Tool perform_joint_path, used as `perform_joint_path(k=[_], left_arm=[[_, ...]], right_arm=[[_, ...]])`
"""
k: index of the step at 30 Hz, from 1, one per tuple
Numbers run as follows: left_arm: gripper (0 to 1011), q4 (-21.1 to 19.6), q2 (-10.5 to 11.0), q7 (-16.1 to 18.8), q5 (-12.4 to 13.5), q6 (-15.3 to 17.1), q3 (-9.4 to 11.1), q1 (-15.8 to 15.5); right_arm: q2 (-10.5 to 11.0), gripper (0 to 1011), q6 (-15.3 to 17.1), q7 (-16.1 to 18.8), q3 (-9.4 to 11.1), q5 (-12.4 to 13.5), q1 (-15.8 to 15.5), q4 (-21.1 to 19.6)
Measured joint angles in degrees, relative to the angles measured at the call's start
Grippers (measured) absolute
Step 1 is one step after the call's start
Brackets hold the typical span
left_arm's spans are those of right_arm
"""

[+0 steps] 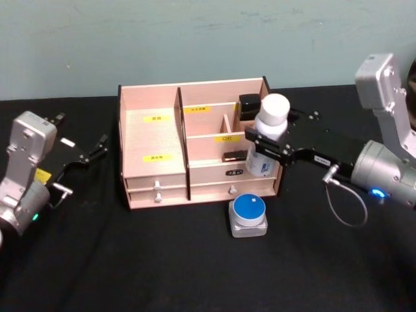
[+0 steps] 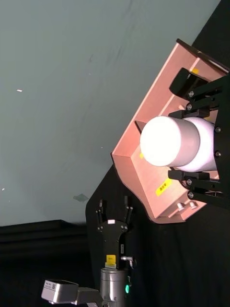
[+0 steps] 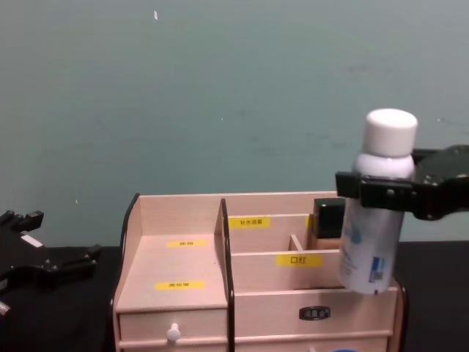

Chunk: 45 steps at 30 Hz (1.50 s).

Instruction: Pick up the facial cleanser and watermelon frost from the table and place them into the tiered storage box.

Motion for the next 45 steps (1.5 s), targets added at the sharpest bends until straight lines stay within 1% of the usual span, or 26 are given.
perform_joint_path(k=[6,7,10,20,22,24,29,30,37,45], left_arm=[[1010,0.0,0.0,0.0,0.0,0.0,0.0,0.0],[1010,0.0,0.0,0.0,0.0,0.0,0.0,0.0],[1010,0.0,0.0,0.0,0.0,0.0,0.0,0.0],[1009,0.0,0.0,0.0,0.0,0.0,0.0,0.0],[1010,0.0,0.0,0.0,0.0,0.0,0.0,0.0],[1010,0.0,0.0,0.0,0.0,0.0,0.0,0.0],[1010,0.0,0.0,0.0,0.0,0.0,0.0,0.0],[1010,0.0,0.0,0.0,0.0,0.0,0.0,0.0],[1010,0.0,0.0,0.0,0.0,0.0,0.0,0.0],[1009,0.0,0.0,0.0,0.0,0.0,0.0,0.0]], right_arm=[[-1.8,602,0.7,-0.2,-1.8,-0.5,3.6,2.6],[-1.8,602,0.7,-0.2,-1.8,-0.5,3.6,2.6],[-3.0,602,1.1,-0.2,-3.1,-1.2,5.8,4.4],[-6.2,602,1.2,-0.1,-5.3,-2.5,11.1,9.2],[-7.5,602,0.8,0.0,-5.9,-2.9,12.7,11.1],[-7.8,602,0.7,0.0,-6.0,-2.9,13.1,11.5],[-10.3,603,-0.2,0.1,-7.5,-4.3,16.5,16.0],[-10.3,603,-0.2,0.1,-7.5,-4.3,16.5,16.0],[-13.4,603,-1.9,0.1,-8.8,-6.1,19.9,21.7],[-16.3,602,-3.2,0.6,-9.8,-7.7,22.5,26.9]])
